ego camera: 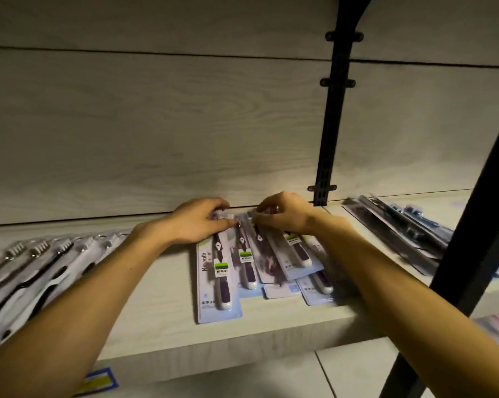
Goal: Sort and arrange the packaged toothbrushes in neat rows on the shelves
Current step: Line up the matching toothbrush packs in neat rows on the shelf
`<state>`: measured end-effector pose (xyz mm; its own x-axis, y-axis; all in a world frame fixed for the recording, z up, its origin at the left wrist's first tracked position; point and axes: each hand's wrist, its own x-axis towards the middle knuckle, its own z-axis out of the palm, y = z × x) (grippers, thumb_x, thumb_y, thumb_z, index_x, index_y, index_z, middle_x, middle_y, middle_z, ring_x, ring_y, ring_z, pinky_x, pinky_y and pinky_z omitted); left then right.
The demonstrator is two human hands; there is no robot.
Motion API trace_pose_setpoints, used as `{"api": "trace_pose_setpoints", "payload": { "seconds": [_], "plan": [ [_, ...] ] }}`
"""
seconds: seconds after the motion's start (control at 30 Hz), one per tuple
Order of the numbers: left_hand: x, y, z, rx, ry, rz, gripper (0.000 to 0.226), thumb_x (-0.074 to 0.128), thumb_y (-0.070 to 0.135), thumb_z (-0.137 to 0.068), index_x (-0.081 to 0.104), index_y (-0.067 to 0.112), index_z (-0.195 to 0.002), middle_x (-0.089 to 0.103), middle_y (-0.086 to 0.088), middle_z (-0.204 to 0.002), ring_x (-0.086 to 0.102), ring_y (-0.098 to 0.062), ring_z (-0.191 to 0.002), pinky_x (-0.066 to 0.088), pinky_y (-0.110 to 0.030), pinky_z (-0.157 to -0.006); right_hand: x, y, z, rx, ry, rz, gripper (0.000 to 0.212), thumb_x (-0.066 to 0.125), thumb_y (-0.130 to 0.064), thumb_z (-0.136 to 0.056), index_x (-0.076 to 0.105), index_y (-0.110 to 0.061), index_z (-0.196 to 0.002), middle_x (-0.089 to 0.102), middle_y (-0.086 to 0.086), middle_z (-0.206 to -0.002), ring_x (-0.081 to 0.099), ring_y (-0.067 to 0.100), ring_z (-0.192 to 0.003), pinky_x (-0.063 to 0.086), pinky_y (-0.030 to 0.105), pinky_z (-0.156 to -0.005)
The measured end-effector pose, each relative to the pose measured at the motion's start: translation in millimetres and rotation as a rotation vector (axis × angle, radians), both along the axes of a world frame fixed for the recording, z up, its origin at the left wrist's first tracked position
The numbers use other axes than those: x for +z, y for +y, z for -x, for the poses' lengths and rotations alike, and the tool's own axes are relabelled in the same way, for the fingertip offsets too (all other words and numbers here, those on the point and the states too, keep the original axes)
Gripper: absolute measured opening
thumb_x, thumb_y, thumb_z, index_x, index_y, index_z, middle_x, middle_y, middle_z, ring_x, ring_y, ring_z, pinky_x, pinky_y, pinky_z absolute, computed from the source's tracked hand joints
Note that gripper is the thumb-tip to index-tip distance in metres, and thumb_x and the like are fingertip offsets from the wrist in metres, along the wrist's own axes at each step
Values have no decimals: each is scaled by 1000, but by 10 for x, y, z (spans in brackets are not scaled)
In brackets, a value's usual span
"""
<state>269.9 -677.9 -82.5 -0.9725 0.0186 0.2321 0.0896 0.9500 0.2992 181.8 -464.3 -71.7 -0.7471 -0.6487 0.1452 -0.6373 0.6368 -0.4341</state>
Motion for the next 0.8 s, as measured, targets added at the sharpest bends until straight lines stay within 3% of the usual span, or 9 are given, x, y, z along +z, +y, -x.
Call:
{"api": "trace_pose_setpoints", "payload": {
  "seconds": [0.17, 0.3, 0.43, 0.53, 0.6, 0.67, 0.8],
  "plan": [
    [-120, -22, 58, -20, -25, 4, 40, 62, 44, -95, 64, 16, -124, 68, -3, -119, 63, -20, -106, 51, -41, -94, 60, 99, 91, -77, 46, 51, 49, 68, -39, -91, 64, -11, -131, 66, 9, -129, 60, 27, -120, 50, 34, -96],
    [-180, 19, 78, -8, -7, 17, 42, 55, 50, -97, 66, 20, -124, 66, -2, -121, 61, -19, -108, 50, -40, -94, 18, 149, 165, -34, 83, 29, 36, 70, -27, -91, 71, -10, -122, 70, 6, -123, 65, 24, -111, 50, 32, -94],
    [-216, 83, 62, -3, -1, 9, 46, 51, 58, -96, 64, 26, -127, 64, 2, -125, 58, -17, -114, 48, -37, -97, 79, 248, 284, -71, 37, 177, 25, 70, -15, -90, 74, 1, -109, 73, 9, -105, 65, 20, -91, 51, 35, -85],
    [-216, 107, 71, 17, 22, -57, 38, 57, 58, -92, 68, 30, -115, 65, 7, -116, 60, -13, -106, 49, -33, -90, 144, 358, 315, -137, -50, 358, 22, 64, -4, -88, 68, 14, -100, 66, 26, -80, 57, 31, -64, 54, 41, -62],
    [-201, 113, 84, 46, 27, -76, 30, 62, 55, -90, 70, 31, -106, 66, 10, -111, 60, -10, -100, 50, -31, -85, 167, 395, 305, -162, -98, 452, 23, 66, -7, -88, 67, 14, -99, 59, 33, -77, 51, 32, -59, 48, 33, -50],
    [-180, 102, 95, 90, 46, -78, 26, 65, 52, -86, 70, 30, -100, 68, 11, -105, 62, -12, -96, 52, -33, -85, 187, 417, 295, -187, -158, 552, 26, 68, -9, -88, 67, 15, -98, 56, 22, -72, 49, 19, -53, 40, 20, -42],
    [-144, 72, 83, 141, 31, -109, 39, 60, 62, -70, 71, 31, -92, 68, 16, -90, 64, -9, -86, 50, -28, -75, 227, 430, 283, -220, -224, 719, 23, 69, -8, -87, 70, 12, -99, 59, 14, -72, 50, 6, -40, 39, 15, -39]
  ]
}}
